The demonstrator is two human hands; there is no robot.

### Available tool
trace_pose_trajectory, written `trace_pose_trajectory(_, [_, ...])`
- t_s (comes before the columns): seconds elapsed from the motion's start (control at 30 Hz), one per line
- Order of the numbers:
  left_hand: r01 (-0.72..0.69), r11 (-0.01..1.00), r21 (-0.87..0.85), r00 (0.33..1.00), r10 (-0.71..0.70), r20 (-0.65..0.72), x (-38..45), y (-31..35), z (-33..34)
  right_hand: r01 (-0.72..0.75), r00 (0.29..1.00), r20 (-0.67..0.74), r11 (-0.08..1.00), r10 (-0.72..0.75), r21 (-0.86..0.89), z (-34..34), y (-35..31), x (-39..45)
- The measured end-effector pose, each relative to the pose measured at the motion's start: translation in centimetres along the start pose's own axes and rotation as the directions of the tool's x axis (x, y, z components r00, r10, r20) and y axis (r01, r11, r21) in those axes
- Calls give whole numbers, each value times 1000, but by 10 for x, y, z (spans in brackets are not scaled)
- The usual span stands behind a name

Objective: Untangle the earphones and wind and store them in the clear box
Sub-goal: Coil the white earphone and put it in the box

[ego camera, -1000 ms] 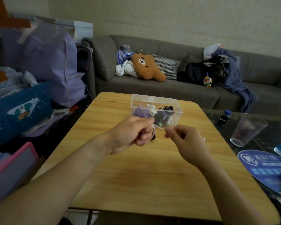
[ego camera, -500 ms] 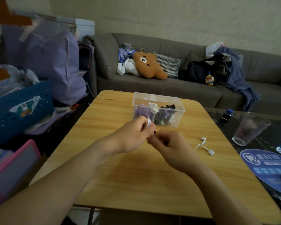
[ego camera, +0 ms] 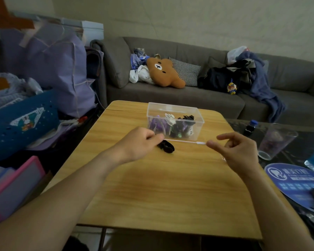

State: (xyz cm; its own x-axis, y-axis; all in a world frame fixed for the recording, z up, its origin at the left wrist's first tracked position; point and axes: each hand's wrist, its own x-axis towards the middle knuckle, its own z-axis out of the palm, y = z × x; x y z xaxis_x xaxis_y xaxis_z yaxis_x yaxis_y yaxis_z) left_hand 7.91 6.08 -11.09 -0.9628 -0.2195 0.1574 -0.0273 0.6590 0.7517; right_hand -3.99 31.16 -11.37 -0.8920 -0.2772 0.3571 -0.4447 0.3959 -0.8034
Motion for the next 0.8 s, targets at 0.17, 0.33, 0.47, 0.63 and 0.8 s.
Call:
trace_pose_trajectory(0.17, [-6, 991, -135, 940, -40, -339, 4, -5, -4, -29, 1000, -8, 997, 28, -78, -7, 13, 5])
trace_pose_trajectory(0.33, [132, 962, -240, 777, -251, -577, 7, -27, -20, -266, 861, -435, 962, 264, 56, -30, 35, 11])
trace_pose_trajectory(0.47, [172, 943, -285, 747, -313, -587, 10, -35, -15, -406, 802, -482, 914, 353, -8, -42, 40, 11])
trace_pose_trajectory(0.63, [170, 944, -282, 840, -288, -459, 13, -30, 3, -389, 858, -215, 864, 466, 319, -34, 31, 14])
trace_pose_trajectory(0.8, [126, 946, -298, 908, -231, -350, 12, -10, 11, -382, 911, -98, 908, 401, 171, -14, 28, 21])
